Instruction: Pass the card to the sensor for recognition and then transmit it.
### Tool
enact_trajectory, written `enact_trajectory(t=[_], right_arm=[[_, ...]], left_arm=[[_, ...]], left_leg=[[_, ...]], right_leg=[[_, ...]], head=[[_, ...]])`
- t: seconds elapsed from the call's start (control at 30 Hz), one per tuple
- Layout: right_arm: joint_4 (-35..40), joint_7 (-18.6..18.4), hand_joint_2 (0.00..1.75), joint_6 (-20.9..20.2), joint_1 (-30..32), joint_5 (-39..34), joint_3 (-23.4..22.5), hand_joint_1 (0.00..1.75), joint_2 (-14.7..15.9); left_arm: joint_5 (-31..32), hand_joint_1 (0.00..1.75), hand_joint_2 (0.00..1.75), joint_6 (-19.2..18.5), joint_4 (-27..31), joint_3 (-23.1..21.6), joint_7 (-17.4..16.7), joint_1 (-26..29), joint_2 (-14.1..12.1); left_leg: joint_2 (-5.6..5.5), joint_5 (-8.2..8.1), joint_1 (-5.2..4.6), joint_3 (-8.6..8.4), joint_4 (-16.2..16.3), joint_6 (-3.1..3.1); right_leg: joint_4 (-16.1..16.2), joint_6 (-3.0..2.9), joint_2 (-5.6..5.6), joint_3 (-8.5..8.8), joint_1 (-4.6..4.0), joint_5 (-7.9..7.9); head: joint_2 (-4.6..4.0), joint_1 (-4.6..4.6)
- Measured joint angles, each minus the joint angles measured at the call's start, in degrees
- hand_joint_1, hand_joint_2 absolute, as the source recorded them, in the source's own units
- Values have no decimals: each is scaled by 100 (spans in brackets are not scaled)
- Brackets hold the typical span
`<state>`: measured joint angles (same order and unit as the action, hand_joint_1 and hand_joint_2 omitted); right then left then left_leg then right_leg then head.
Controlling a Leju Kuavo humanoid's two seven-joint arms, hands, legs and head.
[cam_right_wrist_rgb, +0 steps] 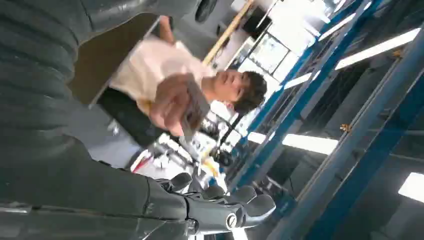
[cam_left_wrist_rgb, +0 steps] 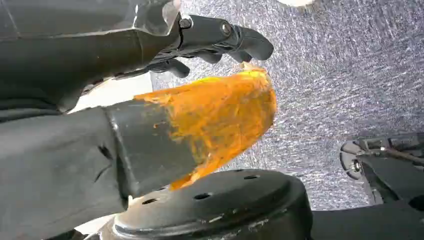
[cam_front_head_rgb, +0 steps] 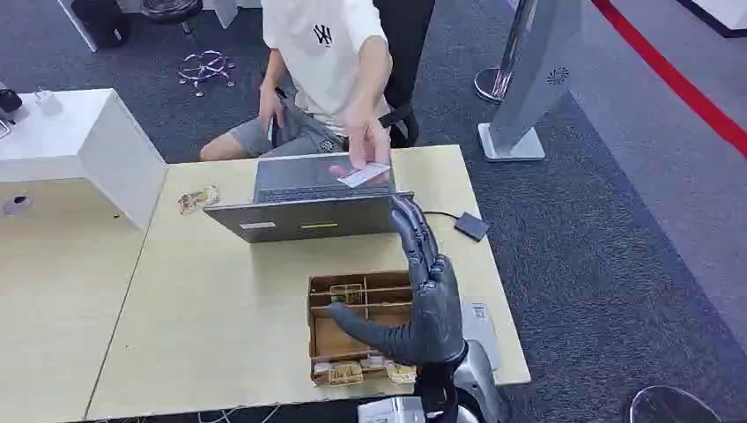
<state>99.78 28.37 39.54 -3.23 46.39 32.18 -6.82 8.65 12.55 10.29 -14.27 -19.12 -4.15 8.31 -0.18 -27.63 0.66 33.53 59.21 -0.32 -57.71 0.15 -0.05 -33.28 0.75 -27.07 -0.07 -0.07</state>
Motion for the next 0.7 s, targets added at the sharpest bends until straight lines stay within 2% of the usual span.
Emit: enact_trajectory(t=[0.17,0.33,0.5,0.53,0.57,0.7], right_arm=[[-409,-44,175,2,-347,1056,-485,0,-273],[-860,-70,175,2,-686,1738,-960,0,-510],[-1109,-166,175,4,-871,2339,-1225,0,-656],[-1146,-188,175,4,-883,2435,-1266,159,-678],[-1170,-199,175,4,-887,2498,-1292,175,-695],[-1222,-249,175,4,-896,2671,-1354,175,-733]], left_arm=[[114,0,0,-100,0,-2,-15,-2,-4],[186,0,0,-158,0,-2,-15,-3,-9],[243,0,0,-186,0,-11,-17,-11,-9],[271,0,0,-190,0,-11,-22,-13,-9],[282,0,0,-192,0,-11,-22,-14,-9],[297,0,0,-223,0,-13,-22,-14,-9]], left_leg=[[0,3,0,0,0,-1],[0,5,0,-1,1,0],[0,5,0,-1,1,0],[0,5,0,-1,1,0],[0,5,0,0,1,0],[0,5,0,0,0,0]], right_leg=[[-1,0,0,0,0,1],[-1,-2,0,0,0,3],[-1,-2,0,0,0,3],[-1,-2,0,0,0,2],[-1,-2,-1,0,0,2],[-1,-2,0,-1,0,2]], head=[[0,0],[0,0],[0,0],[0,0],[0,0],[0,0]])
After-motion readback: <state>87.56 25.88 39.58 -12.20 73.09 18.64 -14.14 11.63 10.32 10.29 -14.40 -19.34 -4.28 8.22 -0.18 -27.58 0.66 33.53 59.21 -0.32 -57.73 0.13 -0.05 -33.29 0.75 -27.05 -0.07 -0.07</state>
